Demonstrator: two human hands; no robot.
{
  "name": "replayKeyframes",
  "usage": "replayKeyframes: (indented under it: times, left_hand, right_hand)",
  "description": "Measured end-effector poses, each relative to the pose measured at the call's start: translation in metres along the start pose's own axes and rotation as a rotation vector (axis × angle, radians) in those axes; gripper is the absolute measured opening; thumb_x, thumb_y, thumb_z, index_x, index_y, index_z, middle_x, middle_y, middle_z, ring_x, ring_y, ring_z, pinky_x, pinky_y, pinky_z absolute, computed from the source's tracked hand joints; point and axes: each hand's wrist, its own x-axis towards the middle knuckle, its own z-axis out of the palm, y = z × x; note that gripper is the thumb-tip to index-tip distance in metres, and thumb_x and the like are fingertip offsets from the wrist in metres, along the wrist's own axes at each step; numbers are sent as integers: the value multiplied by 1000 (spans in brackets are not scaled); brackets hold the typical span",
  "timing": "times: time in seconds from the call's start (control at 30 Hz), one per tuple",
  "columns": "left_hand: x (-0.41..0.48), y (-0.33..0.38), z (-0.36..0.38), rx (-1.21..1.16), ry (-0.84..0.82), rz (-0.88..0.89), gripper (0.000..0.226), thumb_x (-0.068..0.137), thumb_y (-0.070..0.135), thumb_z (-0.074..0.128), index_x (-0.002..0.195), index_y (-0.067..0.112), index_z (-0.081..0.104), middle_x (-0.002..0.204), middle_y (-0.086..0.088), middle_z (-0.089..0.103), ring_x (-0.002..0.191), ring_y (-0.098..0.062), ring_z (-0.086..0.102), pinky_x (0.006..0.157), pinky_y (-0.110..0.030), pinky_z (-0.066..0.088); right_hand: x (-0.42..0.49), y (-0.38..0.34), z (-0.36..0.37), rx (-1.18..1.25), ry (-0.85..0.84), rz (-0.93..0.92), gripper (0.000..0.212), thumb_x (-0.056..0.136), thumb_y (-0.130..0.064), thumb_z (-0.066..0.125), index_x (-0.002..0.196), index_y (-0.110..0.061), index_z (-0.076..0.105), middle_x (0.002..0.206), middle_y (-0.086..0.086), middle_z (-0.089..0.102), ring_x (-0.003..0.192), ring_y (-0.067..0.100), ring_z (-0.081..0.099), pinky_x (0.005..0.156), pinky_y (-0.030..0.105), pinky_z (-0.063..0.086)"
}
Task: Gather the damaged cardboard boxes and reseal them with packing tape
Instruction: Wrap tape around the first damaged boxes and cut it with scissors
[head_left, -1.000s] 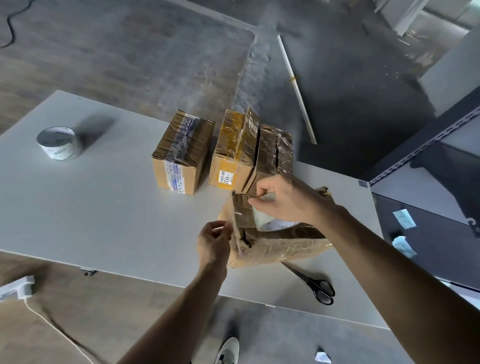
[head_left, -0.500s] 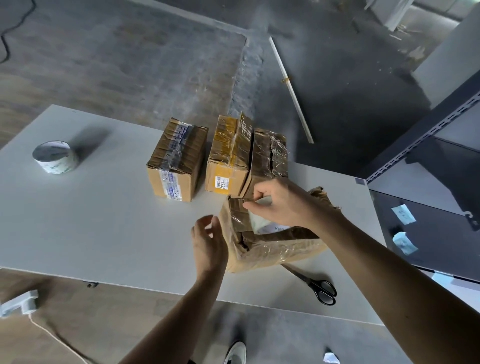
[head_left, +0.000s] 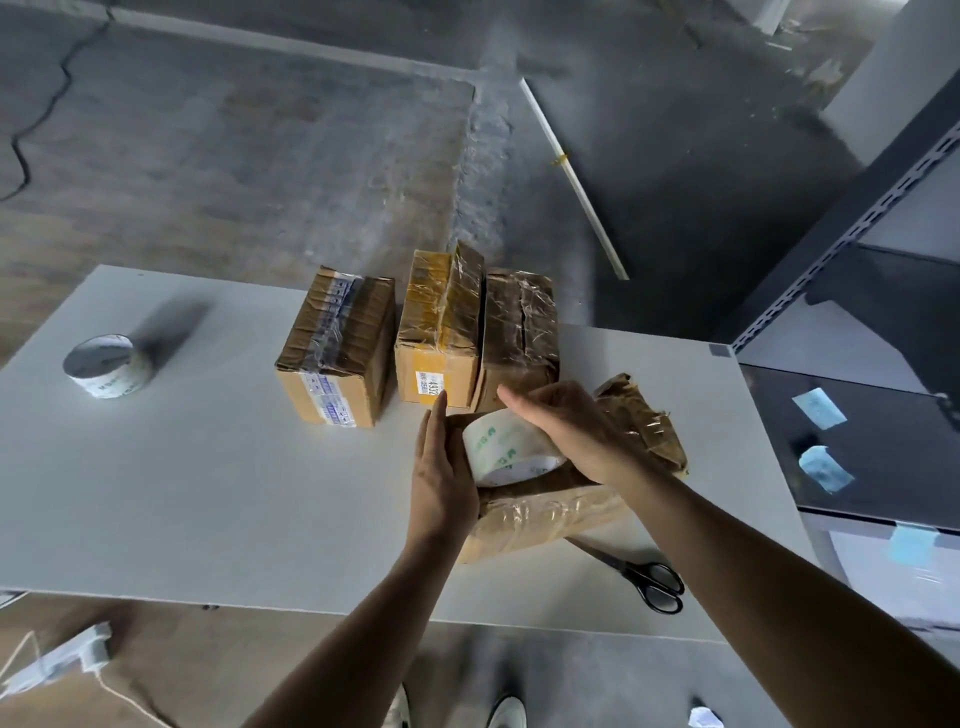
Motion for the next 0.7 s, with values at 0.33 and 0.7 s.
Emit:
replayKeyframes:
  times: [0.33, 0.7]
  left_hand:
    - [2, 1, -3, 30, 1, -23, 45, 108, 25, 32, 152, 29, 31, 153, 0, 41, 139, -23, 42, 110, -46, 43]
    - [-1, 5, -2, 46, -13, -57, 44, 107, 27, 29, 151, 34, 29, 153, 1, 39, 137, -26, 45, 108, -47, 43]
  right_hand:
    - [8, -4, -44, -181, -45, -47, 49, 89, -42, 70, 60, -5, 57, 56, 10, 54, 50, 15, 51, 51, 19, 38]
    - [-10, 1, -145, -656, 87, -114, 61, 77, -57, 72, 53, -4, 56, 48, 2, 38, 49, 12, 35, 52, 31, 26]
